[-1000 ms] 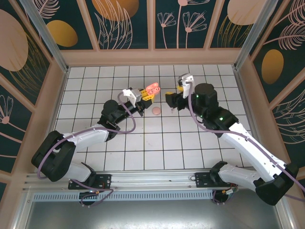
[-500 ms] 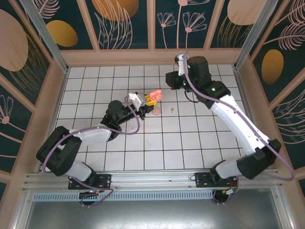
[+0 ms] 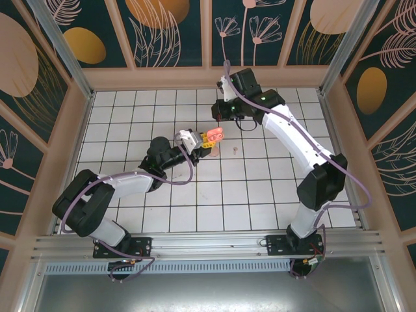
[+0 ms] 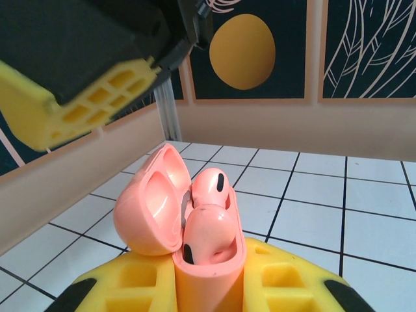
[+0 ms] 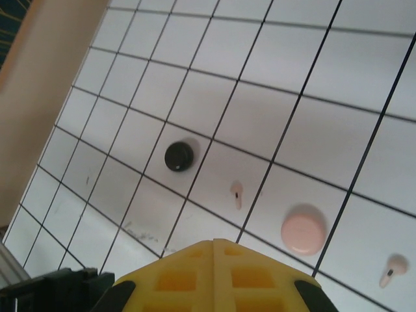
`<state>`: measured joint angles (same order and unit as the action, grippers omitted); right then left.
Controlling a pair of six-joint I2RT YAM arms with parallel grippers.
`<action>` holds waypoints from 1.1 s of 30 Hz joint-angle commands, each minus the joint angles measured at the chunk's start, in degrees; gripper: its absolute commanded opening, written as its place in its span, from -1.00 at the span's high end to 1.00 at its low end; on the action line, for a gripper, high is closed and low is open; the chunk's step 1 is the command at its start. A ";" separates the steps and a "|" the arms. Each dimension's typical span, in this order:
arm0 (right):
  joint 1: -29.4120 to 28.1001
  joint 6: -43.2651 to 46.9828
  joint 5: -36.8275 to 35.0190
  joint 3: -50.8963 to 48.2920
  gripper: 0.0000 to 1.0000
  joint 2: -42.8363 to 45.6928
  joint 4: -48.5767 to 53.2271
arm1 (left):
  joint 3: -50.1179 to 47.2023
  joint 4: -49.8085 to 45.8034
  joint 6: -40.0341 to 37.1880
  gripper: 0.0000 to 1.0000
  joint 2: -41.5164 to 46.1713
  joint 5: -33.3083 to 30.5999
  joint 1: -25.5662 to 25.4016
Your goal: Insert the wireless bluetooth earbuds into the charging case
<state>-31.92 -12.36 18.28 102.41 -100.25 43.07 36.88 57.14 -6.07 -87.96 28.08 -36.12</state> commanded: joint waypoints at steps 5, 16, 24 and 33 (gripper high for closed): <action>-2.39 1.06 1.19 -8.93 1.00 6.26 4.48 | 2.12 1.89 0.64 1.00 -1.22 -1.65 0.07; -0.09 -10.73 -11.62 -22.72 1.00 26.49 -1.21 | 2.98 3.13 7.30 1.00 -2.96 -3.41 0.00; 2.30 -19.06 -14.66 -36.01 0.85 34.76 -10.19 | 5.31 -9.23 15.48 1.00 -4.42 -8.04 0.54; 2.30 -22.36 -15.83 -48.97 0.78 38.34 -14.83 | 23.89 -36.50 28.54 1.00 -19.09 3.48 9.27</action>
<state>-29.71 -32.32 4.23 55.33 -64.60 32.03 54.46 33.36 16.51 -102.13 25.96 -28.93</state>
